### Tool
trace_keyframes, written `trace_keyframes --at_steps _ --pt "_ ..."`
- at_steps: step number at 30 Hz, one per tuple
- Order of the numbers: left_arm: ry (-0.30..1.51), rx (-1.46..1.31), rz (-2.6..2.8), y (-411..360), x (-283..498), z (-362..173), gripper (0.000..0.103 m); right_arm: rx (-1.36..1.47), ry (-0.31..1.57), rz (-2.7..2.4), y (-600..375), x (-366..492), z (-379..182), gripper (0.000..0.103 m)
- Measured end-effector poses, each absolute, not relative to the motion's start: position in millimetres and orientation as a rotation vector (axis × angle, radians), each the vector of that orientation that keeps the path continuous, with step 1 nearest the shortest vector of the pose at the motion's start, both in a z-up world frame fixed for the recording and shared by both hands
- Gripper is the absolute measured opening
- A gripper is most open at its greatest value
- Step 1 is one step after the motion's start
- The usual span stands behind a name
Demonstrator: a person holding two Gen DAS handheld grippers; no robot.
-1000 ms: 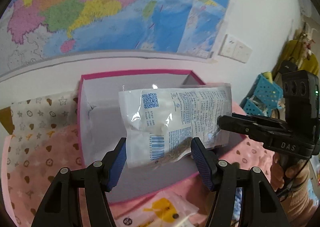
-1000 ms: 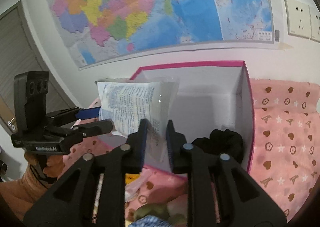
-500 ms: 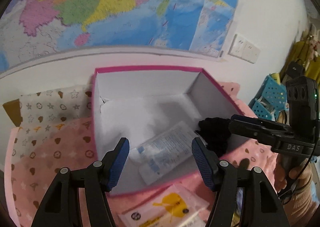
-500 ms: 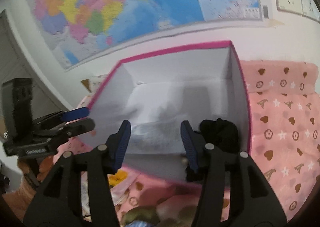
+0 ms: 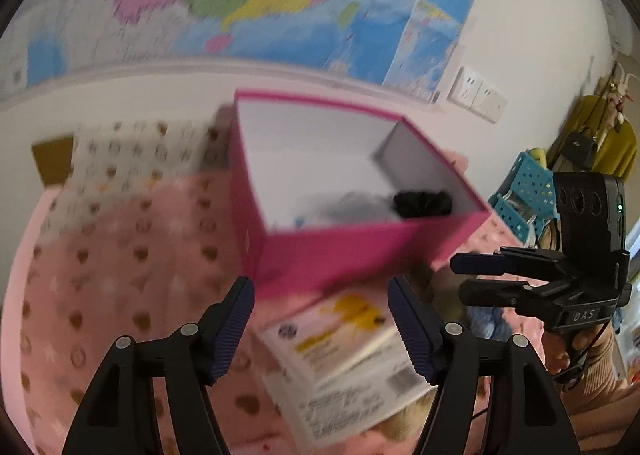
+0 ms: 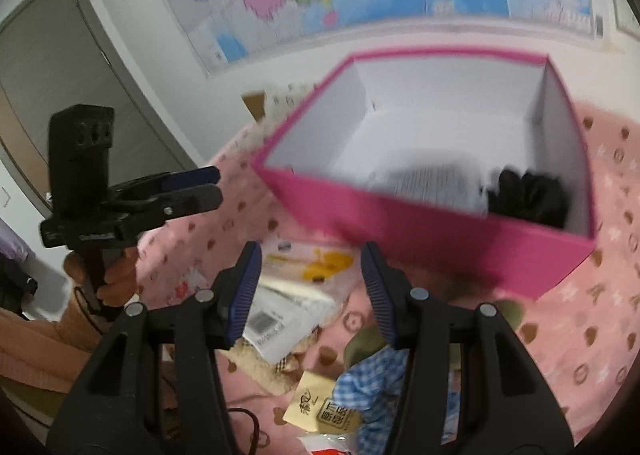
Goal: Organize soft objects
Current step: 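Grasp the white-and-yellow wet wipes pack with the right gripper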
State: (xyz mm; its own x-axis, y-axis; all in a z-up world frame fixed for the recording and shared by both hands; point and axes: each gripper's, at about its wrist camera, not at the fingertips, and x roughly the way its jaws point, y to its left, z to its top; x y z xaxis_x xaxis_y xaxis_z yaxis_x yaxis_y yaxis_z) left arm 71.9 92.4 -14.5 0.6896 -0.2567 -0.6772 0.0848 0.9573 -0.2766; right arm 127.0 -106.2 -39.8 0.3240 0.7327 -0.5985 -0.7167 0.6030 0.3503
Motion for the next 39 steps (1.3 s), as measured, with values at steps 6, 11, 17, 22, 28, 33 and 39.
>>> trace_keyframes --at_steps 6,11,17,22,28,33,39 --pt "0.874 -0.275 -0.185 98.9 66.1 -43.6 0.071 -0.02 0.892 0.917 -88.1 133.2 -66.5 0.054" --pt "0.91 -0.312 -0.207 99.5 62.7 -58.2 0.071 -0.04 0.933 0.891 -76.4 141.1 -76.3 0.054" --pt "0.938 -0.306 -0.23 94.1 60.6 -64.4 0.071 -0.058 0.974 0.862 -71.9 144.6 -87.8 0.054" --pt "0.961 -0.325 -0.241 95.9 64.3 -70.7 0.071 -0.051 0.997 0.851 -68.7 146.5 -91.0 0.058" --pt "0.994 -0.344 -0.26 94.2 69.3 -78.4 0.07 -0.08 1.028 0.844 -54.0 149.5 -94.9 0.062" --pt "1.001 -0.341 -0.264 93.5 71.9 -81.9 0.065 -0.066 1.025 0.85 -53.9 150.6 -95.5 0.063" --pt "1.01 -0.321 -0.274 89.3 76.9 -84.0 0.055 -0.076 1.007 0.852 -53.6 148.6 -95.3 0.059"
